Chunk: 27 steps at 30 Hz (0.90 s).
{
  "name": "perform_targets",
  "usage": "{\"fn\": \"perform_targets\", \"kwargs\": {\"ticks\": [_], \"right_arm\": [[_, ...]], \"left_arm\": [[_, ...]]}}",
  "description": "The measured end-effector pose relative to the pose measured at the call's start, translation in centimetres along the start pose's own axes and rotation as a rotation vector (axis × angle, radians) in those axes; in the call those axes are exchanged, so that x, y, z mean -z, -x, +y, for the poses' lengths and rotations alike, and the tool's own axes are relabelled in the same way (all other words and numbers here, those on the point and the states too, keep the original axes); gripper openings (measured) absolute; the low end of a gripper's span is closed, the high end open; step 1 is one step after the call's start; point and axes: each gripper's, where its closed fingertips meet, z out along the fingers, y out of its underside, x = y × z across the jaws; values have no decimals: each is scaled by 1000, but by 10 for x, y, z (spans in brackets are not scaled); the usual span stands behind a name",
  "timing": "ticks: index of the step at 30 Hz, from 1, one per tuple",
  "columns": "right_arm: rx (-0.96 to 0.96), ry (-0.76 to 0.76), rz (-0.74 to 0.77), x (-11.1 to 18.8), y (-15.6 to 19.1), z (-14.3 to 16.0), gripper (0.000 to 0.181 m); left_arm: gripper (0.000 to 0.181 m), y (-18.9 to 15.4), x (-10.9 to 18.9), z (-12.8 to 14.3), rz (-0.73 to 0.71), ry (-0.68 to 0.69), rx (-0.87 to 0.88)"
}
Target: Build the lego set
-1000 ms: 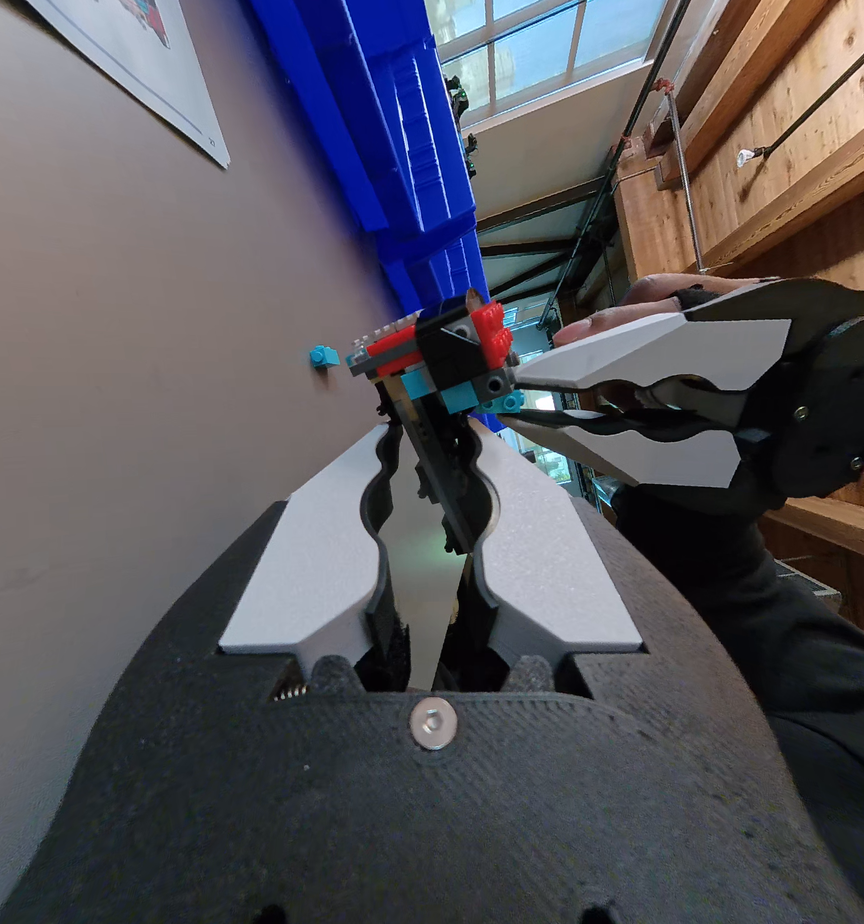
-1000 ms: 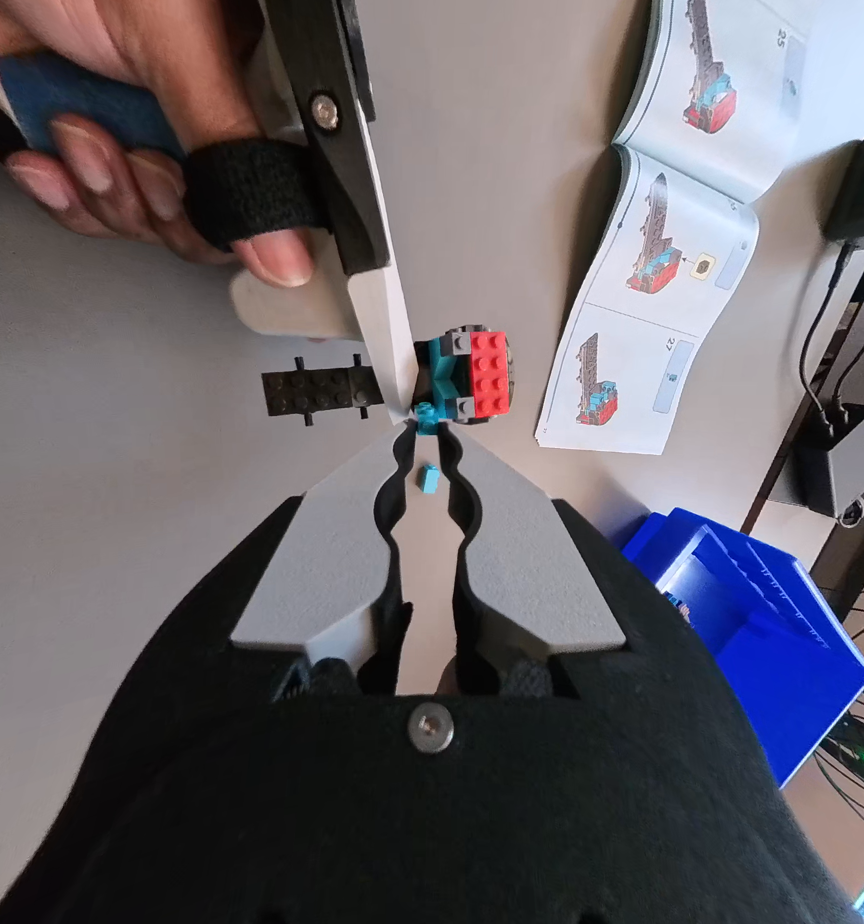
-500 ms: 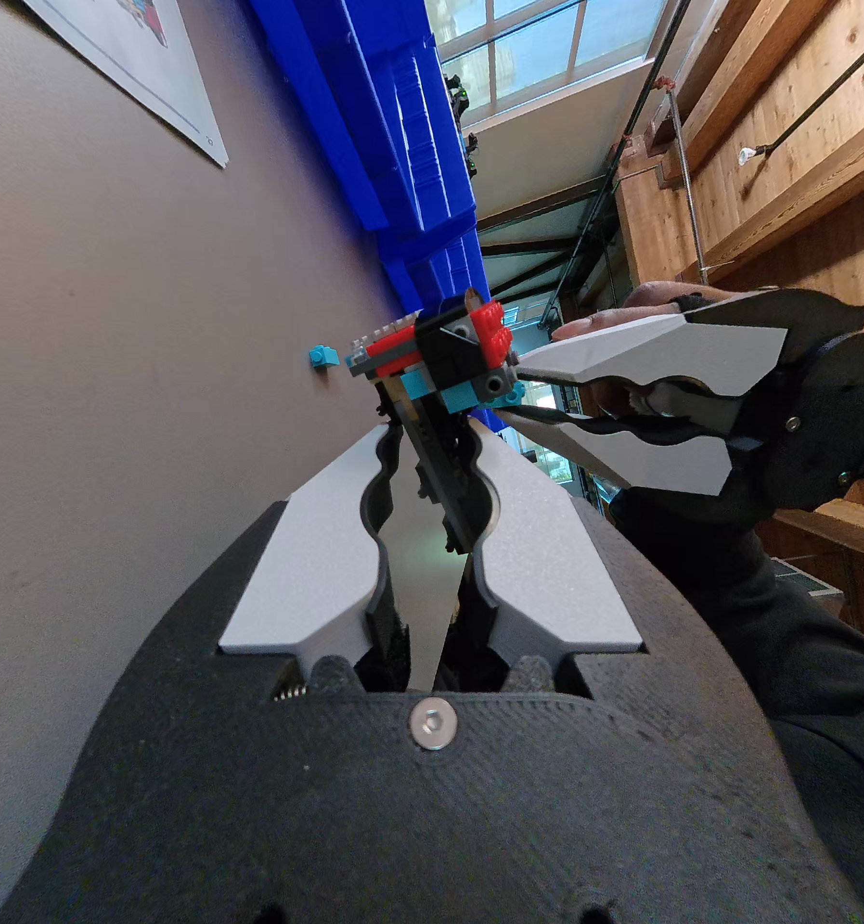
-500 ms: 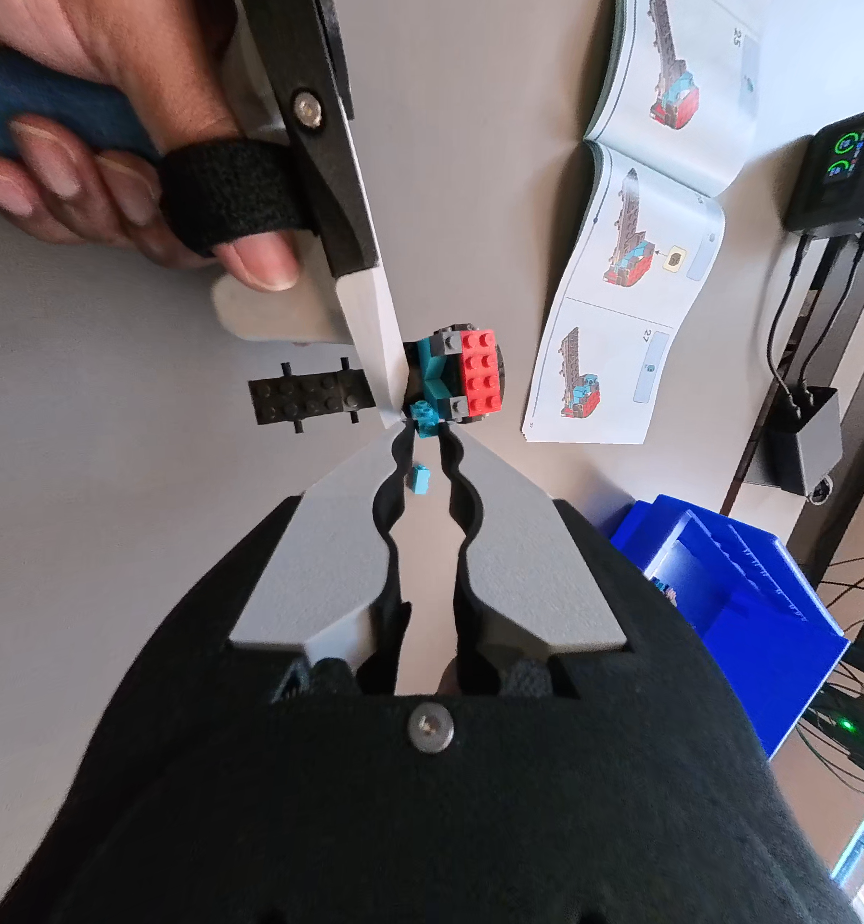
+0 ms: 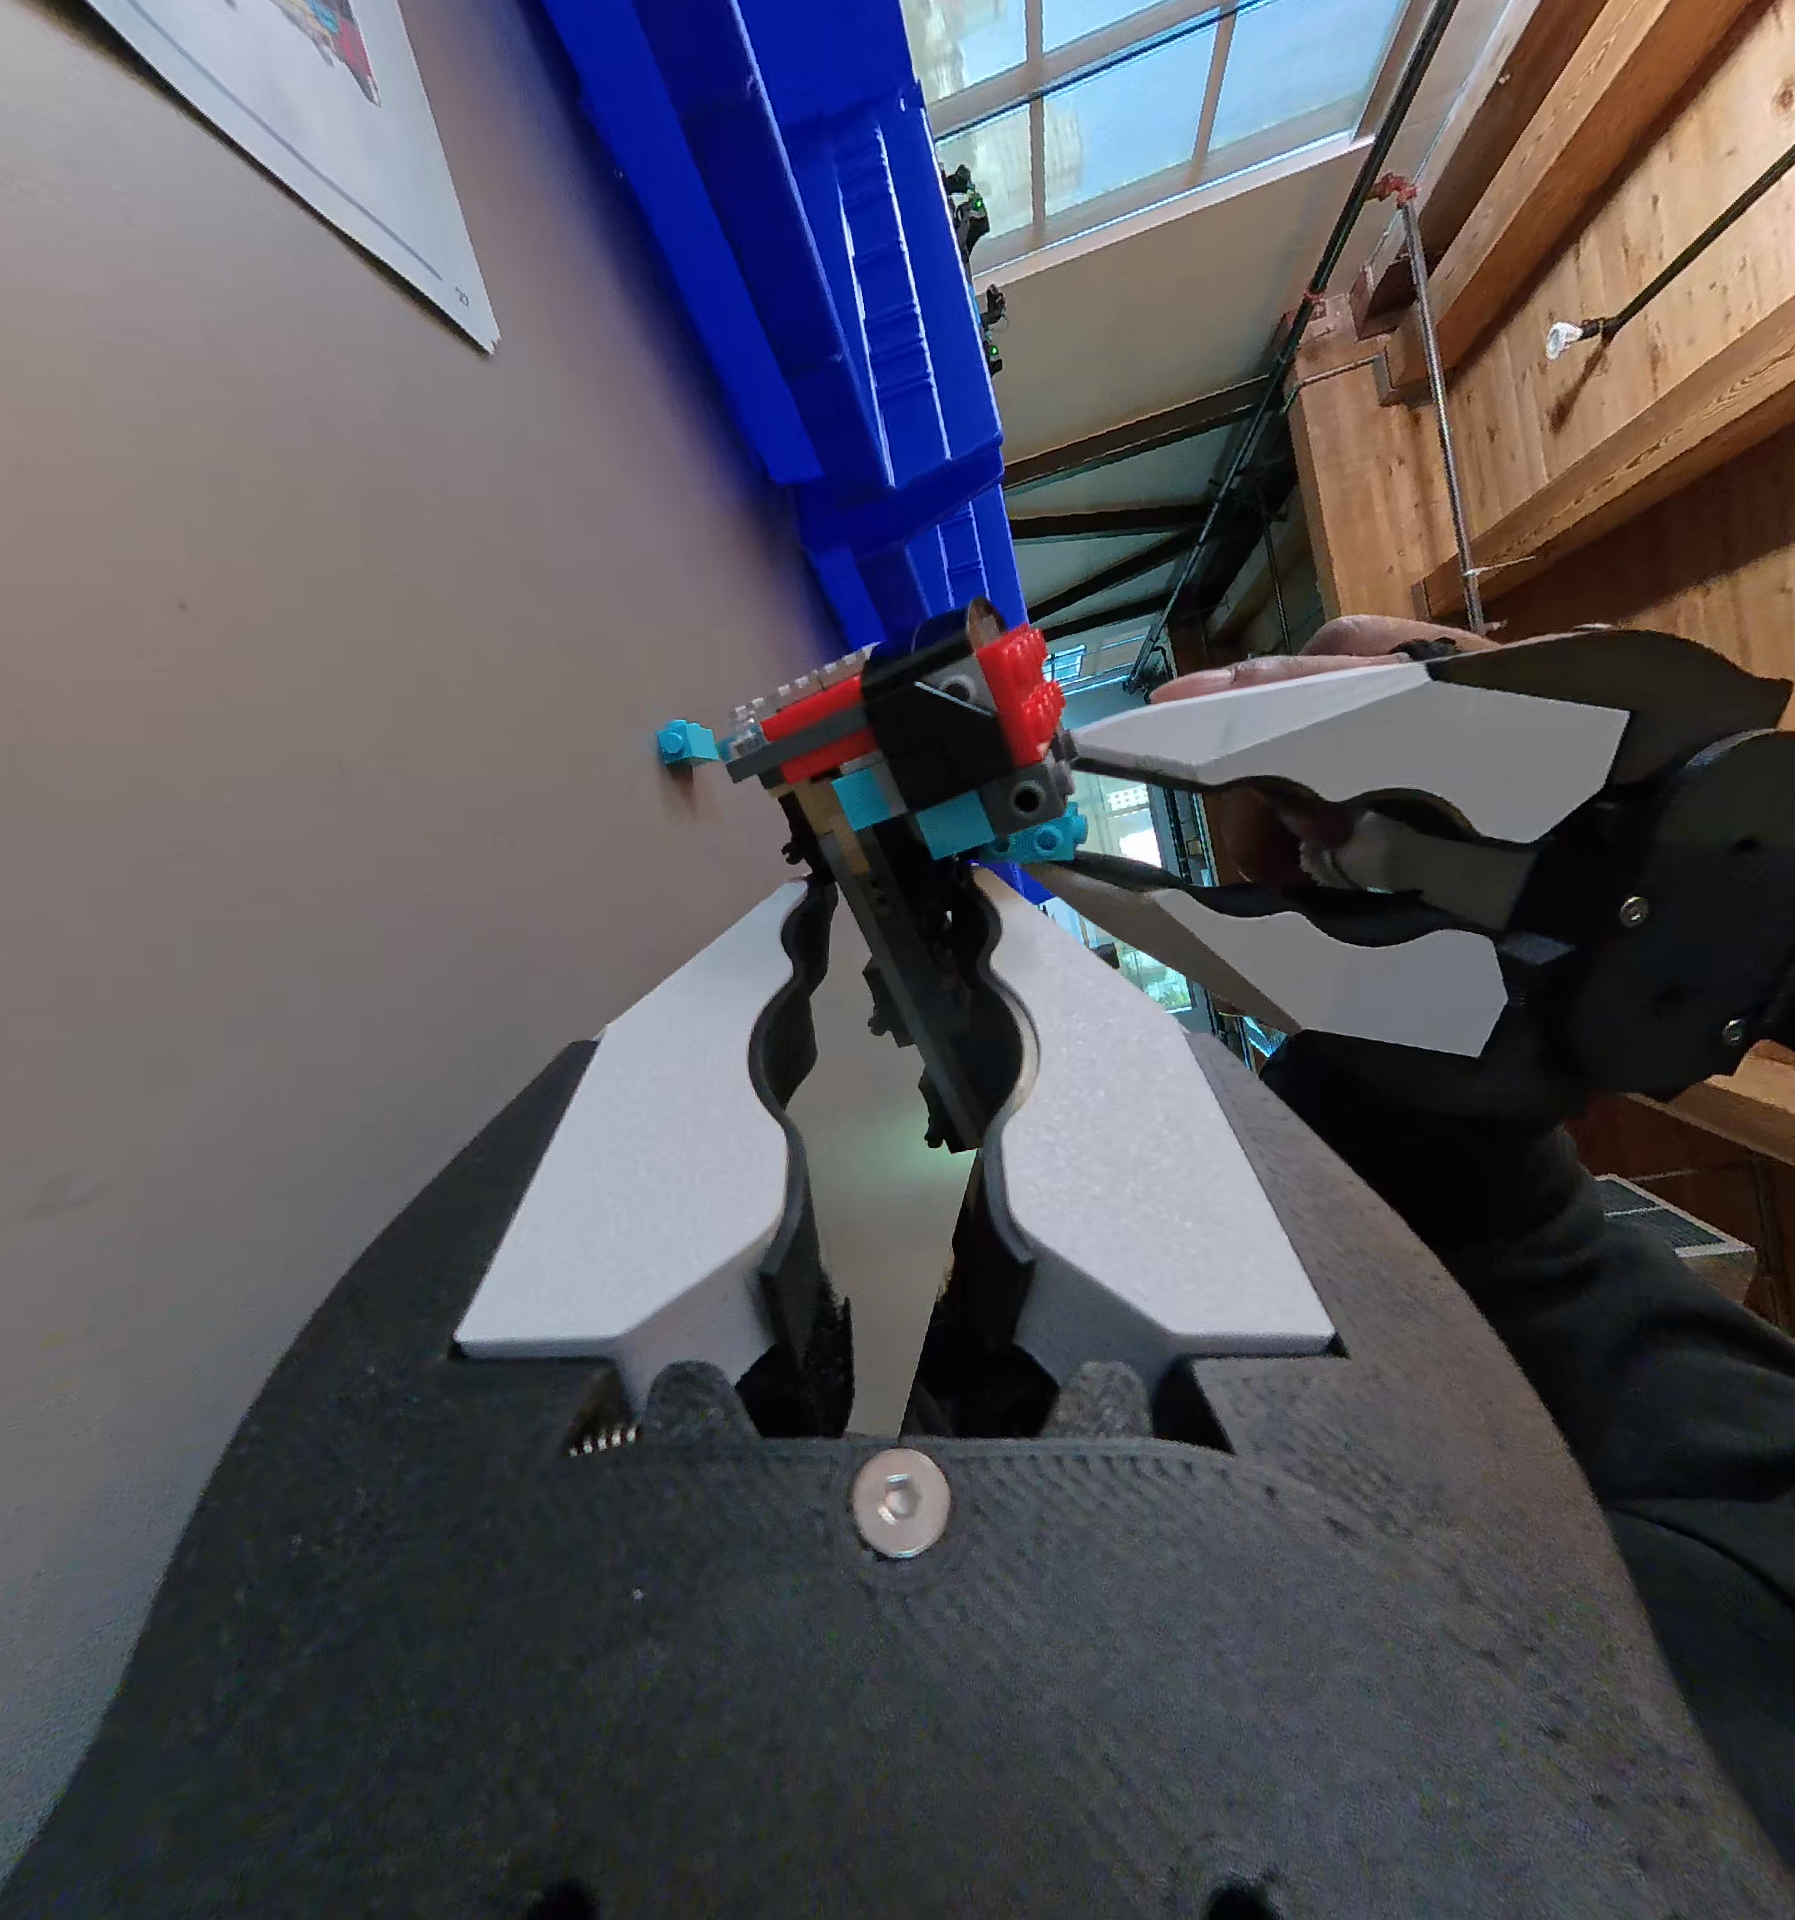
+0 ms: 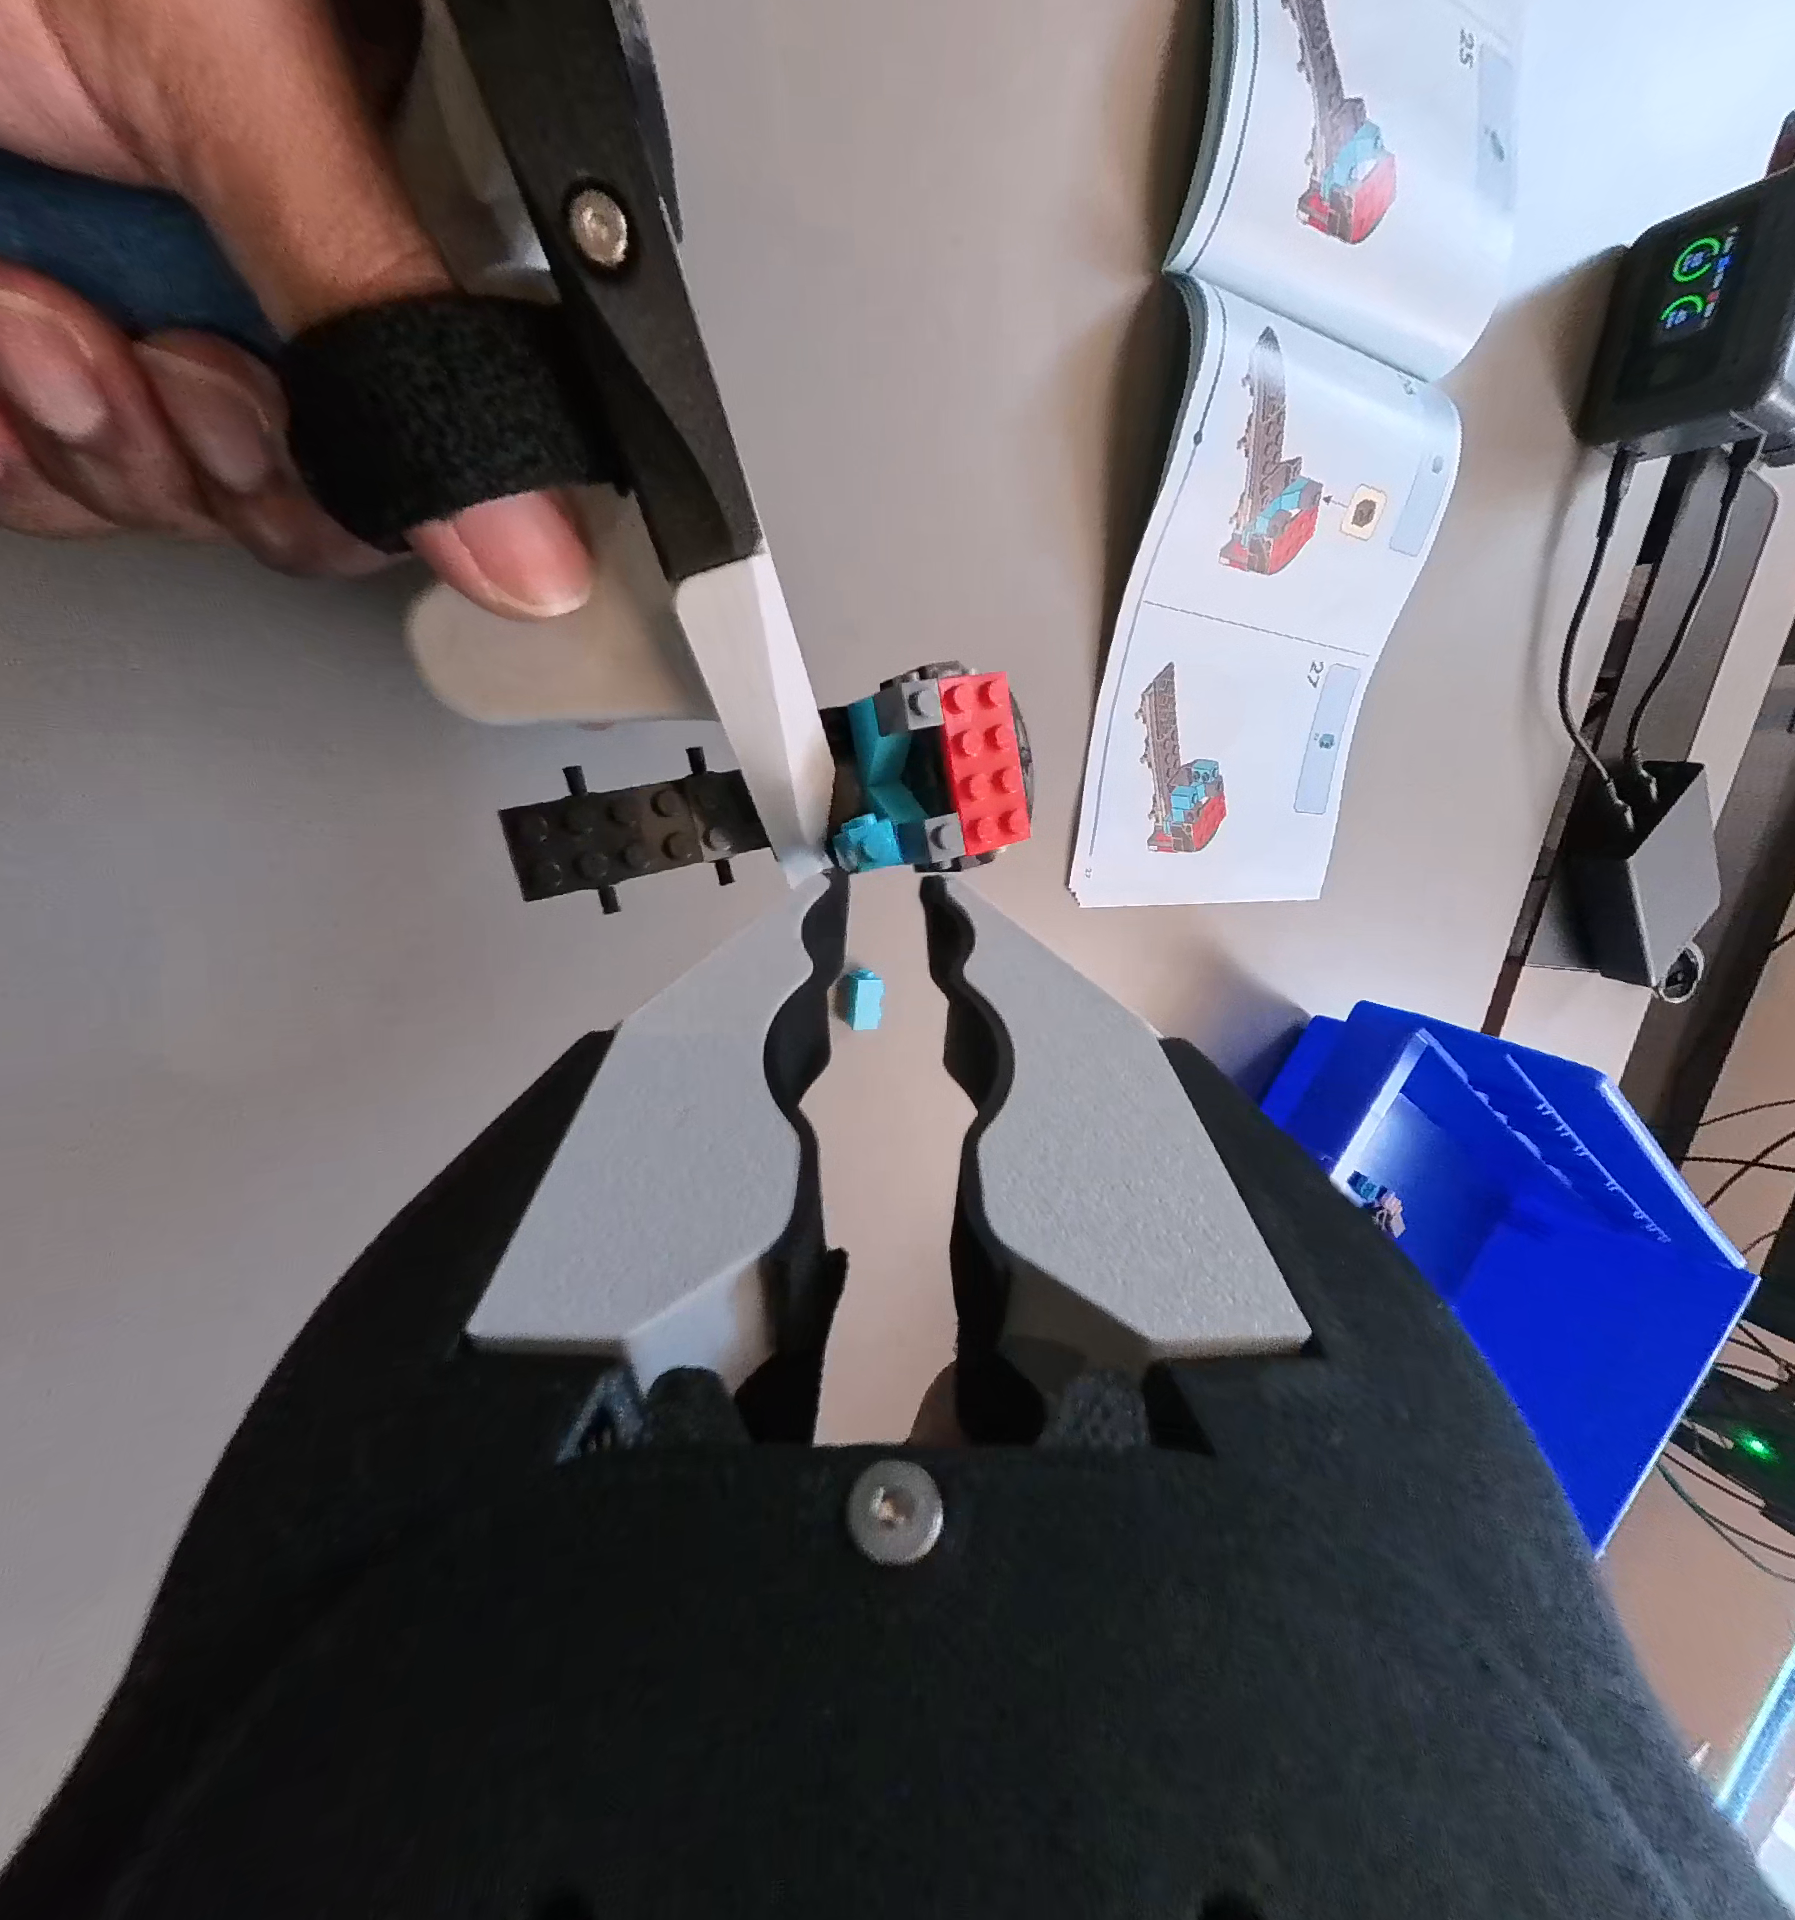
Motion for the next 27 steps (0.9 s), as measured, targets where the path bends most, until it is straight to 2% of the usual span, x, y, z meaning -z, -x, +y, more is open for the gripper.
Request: {"fn": "perform_targets", "kwargs": {"ticks": [1, 14, 20, 22, 27], "right_arm": [[-3, 0, 0, 0, 0, 0, 15], [-38, -39, 45, 4, -1, 6, 19], [71, -132, 134, 2, 7, 23, 29], [121, -210, 181, 1, 12, 25, 33], [300, -361, 412, 4, 15, 27, 44]], "left_arm": [[24, 0, 0, 0, -1, 0, 0], [24, 1, 2, -2, -5, -15, 7], [24, 1, 2, -2, -7, -13, 7], [24, 2, 2, -1, -9, -12, 6], [27, 3, 1, -1, -18, -10, 4]]}}
